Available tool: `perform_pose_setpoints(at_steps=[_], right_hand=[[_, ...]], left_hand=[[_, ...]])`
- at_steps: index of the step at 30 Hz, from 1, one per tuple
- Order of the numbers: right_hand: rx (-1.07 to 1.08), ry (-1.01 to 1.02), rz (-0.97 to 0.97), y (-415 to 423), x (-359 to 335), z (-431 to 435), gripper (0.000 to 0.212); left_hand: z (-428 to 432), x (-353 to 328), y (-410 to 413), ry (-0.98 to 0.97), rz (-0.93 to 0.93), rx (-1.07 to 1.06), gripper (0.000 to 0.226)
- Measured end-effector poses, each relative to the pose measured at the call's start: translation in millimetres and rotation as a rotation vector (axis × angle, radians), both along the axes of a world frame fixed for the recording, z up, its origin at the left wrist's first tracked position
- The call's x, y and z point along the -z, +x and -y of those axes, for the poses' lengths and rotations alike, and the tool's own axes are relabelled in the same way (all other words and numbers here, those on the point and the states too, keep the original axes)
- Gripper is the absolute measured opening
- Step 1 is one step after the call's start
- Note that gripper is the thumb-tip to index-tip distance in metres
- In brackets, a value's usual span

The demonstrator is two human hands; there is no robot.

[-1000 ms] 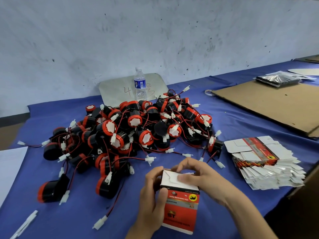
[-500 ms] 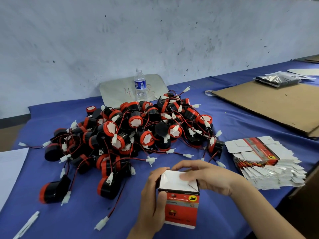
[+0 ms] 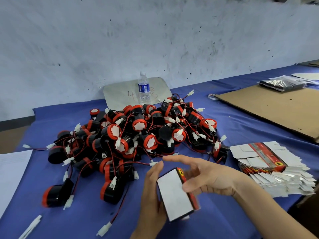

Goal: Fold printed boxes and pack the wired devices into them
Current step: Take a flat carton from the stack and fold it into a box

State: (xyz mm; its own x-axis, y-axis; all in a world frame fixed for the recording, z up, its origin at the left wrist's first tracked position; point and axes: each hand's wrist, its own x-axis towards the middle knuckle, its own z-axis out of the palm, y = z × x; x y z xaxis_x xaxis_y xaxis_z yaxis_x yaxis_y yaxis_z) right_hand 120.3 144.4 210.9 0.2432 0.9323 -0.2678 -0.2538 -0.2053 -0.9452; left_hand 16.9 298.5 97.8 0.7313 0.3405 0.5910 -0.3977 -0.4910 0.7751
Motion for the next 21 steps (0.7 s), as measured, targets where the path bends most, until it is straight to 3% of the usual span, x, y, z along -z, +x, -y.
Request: perform_pose_setpoints(at_steps=[2, 4, 7, 9, 13, 17, 19, 21], right_hand=[[0.109, -0.058, 0.279, -5, -5, -5, 0.078], [0.201, -0.11, 0.687, -9, -6, -10, 0.084], [0.106, -0.424, 1.477, -8, 7, -27, 0.09], [0.01, -0.52, 1.678, -15, 24, -37, 0.083], [-0.158, -0.412, 1.648, -19, 47, -35, 0.065], [-0.214, -0.223, 1.233, -7, 22, -23, 0.073], [-0.117, -0.12, 1.031, 5, 0, -20, 0.063], [0.074, -0.054, 1.025, 23, -22, -28, 0.051]], left_hand=[[-3, 1, 1, -0.063, -0.048, -0.052, 0.046], [-5, -1, 2, -0.188, -0.066, -0.072, 0.043], [-8, -1, 3, -0.347, -0.082, -0.012, 0.046], [-6, 0, 5, -0.296, -0.198, 0.029, 0.063], [-3, 7, 12, -0.072, -0.394, 0.009, 0.083], [-10, 10, 12, -0.056, -0.43, -0.068, 0.096], [-11, 10, 13, -0.003, -0.49, -0.128, 0.093], [-11, 12, 14, 0.1, -0.515, -0.176, 0.084]])
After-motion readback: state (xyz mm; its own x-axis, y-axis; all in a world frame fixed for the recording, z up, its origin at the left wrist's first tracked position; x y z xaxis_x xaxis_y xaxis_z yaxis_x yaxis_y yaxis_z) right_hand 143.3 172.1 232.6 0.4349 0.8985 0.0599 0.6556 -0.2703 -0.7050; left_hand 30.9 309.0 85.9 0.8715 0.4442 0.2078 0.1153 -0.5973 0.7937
